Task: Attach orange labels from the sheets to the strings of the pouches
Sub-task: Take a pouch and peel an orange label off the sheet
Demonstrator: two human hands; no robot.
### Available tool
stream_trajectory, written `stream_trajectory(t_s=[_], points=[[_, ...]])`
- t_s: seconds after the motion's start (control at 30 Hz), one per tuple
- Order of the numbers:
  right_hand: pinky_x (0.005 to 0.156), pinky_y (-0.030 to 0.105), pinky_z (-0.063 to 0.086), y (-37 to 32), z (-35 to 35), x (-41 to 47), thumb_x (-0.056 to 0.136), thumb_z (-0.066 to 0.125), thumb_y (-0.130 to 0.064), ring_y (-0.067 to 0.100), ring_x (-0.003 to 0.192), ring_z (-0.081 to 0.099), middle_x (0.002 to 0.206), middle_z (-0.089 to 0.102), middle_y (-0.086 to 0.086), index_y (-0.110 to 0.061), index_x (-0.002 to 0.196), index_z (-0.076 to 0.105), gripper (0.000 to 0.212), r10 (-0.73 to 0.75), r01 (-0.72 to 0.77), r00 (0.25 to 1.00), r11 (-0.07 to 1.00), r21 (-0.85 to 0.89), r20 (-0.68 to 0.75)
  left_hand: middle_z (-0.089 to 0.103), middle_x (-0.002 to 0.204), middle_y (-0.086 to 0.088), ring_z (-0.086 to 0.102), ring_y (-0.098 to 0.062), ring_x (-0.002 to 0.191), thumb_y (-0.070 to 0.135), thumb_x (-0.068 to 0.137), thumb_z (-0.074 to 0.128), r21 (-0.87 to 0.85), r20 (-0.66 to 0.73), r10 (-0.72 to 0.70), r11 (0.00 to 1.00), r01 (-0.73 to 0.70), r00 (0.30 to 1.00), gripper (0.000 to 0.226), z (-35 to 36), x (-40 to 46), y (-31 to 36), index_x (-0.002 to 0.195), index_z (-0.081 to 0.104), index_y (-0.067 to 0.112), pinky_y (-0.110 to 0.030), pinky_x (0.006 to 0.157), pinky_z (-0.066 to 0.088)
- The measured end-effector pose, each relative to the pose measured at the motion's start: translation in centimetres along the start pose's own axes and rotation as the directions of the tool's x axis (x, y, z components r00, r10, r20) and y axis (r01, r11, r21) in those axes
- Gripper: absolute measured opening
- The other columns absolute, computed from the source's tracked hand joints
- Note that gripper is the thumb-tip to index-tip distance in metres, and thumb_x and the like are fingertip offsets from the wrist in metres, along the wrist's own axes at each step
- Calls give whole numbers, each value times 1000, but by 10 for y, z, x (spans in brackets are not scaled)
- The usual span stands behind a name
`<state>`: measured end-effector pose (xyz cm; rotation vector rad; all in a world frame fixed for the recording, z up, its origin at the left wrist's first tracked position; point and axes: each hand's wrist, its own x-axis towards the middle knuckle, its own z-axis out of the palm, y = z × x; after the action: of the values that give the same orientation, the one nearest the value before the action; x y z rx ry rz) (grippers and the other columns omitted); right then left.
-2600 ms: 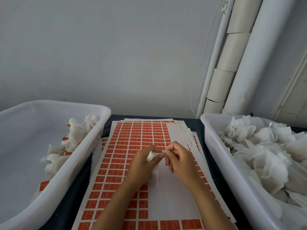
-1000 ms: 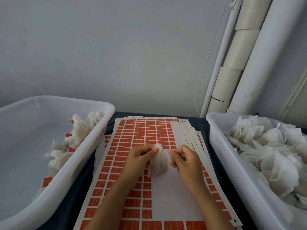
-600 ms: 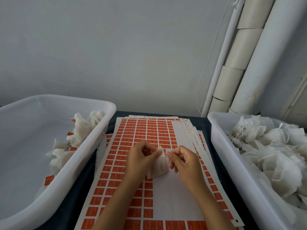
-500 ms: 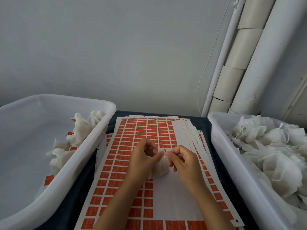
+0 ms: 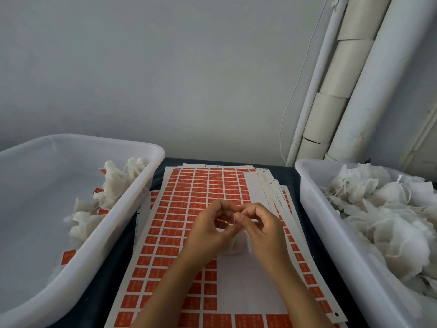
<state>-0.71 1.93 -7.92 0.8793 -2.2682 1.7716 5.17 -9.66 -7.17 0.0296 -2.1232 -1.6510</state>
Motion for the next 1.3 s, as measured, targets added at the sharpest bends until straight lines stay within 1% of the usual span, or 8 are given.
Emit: stream_trajectory(t_s=[0.1, 0.23, 0.37, 0.47, 0.73, 0.87, 1.1, 1.3], points=[[69, 6, 47, -1, 0, 0, 86, 63, -24, -3, 81, 61, 76, 65, -14, -27, 77, 59, 10, 7, -7, 1000, 1000, 5, -3, 68, 88, 1, 66, -13, 80, 12, 81, 71, -21, -21, -16, 1000, 15, 1000, 20, 0, 0, 1, 99, 63, 12, -22, 71, 56], [70, 11, 52, 0, -3, 4, 88, 57, -26, 0, 79, 64, 75, 66, -14, -21, 83, 59, 8, 66, -63, 998, 991, 116, -23, 66, 80, 4, 65, -8, 73, 7, 79, 72, -39, -42, -63, 997, 62, 997, 21, -2, 1, -2, 94, 62, 17, -19, 68, 54], [73, 18, 55, 2, -8, 6, 91, 54, -19, 6, 79, 65, 77, 66, -12, -15, 89, 60, 7, 61, -68, 996, 989, 132, 58, 66, 81, 4, 64, -6, 74, 5, 79, 72, 12, -73, -76, 997, 77, 994, 23, -2, 2, -5, 92, 60, 20, -20, 69, 55], [73, 18, 54, 2, -10, 6, 92, 54, -10, 8, 80, 64, 80, 66, -8, -16, 89, 61, 10, 52, -66, 992, 991, 119, 116, 66, 81, 4, 64, -6, 74, 5, 78, 73, 54, -79, -79, 995, 83, 994, 25, -3, 3, -6, 90, 60, 22, -20, 69, 55], [65, 11, 51, 2, -16, 6, 83, 67, -10, 7, 75, 67, 80, 68, -13, -22, 84, 64, 13, 89, -105, 977, 992, 73, 192, 64, 77, 12, 62, 2, 75, 1, 78, 72, 189, -62, -11, 982, 23, 998, 33, -4, 2, -9, 82, 57, 30, -10, 66, 51], [64, 16, 54, 3, -14, 7, 82, 67, -8, 7, 76, 68, 85, 70, -7, -24, 86, 68, 17, 142, -160, 959, 986, 55, 244, 63, 75, 15, 61, 3, 76, 2, 78, 73, 228, -92, 38, 974, -17, 995, 34, -3, 2, -11, 79, 56, 31, -8, 65, 49], [59, 16, 53, 6, -14, 8, 80, 68, -6, 11, 66, 68, 72, 70, -8, -20, 76, 70, 14, 206, -240, 935, 967, 85, 289, 63, 69, 15, 61, 3, 71, -3, 76, 71, 159, -115, -11, 987, 29, 993, 31, -3, 0, -18, 77, 58, 26, -9, 64, 49], [65, 14, 51, 7, -12, 6, 88, 60, -11, 10, 73, 64, 79, 66, -4, -16, 80, 63, 11, 166, -193, 929, 980, 51, 330, 64, 75, 8, 62, -2, 72, 0, 78, 71, 101, -70, -37, 994, 44, 997, 25, -7, 2, -19, 81, 60, 22, -14, 67, 52]])
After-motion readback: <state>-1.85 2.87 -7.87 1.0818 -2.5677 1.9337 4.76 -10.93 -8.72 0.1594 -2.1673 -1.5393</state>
